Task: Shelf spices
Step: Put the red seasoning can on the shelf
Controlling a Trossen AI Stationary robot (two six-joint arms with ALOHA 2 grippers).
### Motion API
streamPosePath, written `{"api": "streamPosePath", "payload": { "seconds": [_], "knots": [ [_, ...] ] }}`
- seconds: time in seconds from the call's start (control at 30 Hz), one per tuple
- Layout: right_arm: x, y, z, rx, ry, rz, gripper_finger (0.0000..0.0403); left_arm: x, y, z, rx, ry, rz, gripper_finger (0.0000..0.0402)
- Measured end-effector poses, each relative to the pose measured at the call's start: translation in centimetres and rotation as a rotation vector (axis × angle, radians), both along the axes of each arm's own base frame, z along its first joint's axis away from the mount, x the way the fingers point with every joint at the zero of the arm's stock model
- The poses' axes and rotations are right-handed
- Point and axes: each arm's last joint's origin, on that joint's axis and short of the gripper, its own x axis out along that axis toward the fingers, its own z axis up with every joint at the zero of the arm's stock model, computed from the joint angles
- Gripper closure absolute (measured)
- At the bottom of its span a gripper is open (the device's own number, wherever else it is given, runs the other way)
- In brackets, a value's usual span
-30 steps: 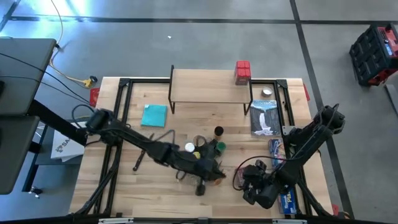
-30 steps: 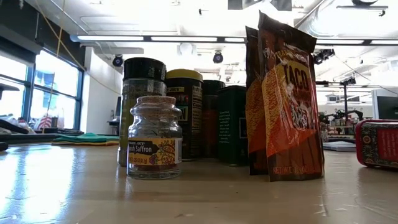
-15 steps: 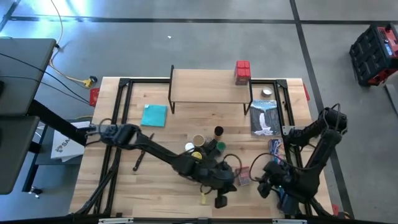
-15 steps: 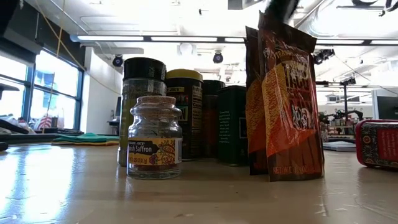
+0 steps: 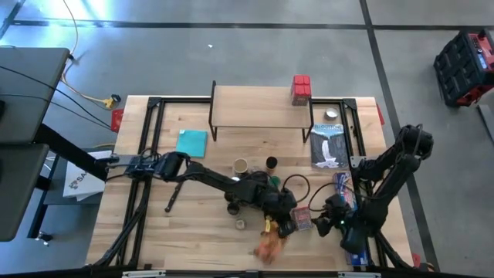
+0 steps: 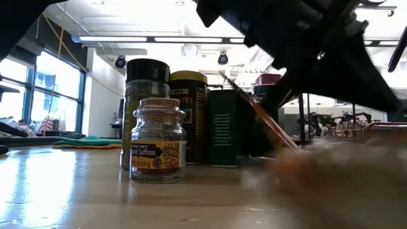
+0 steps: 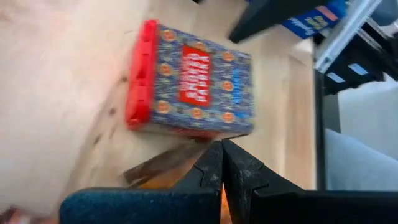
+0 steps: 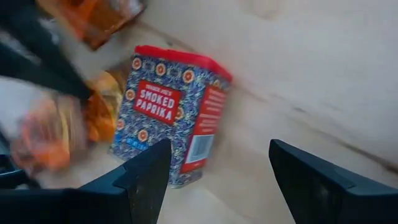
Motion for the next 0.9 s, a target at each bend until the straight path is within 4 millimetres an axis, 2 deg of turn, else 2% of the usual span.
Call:
{"api": "streamPosePath", "payload": {
  "seconds": [0.23,0.73,0.9],
  "knots": [
    [-0.5,-1.0,-0.3,0.046,-0.060,0.031,0.0135,0.0,0.3,-0.2,0.025,0.007,0.002,0.0401],
    [0.0,-0.1,0.1,0.084,-0.097,0.118,0.0135,-0.4,0.7,-0.7,0.051,0.065,0.014,0.0401],
    [-0.1,-0.2,-0.3,0.124,-0.111,0.102,0.0135,0.2,1.2,-2.3,-0.003,0.084,-0.003,0.0401]
  ]
}}
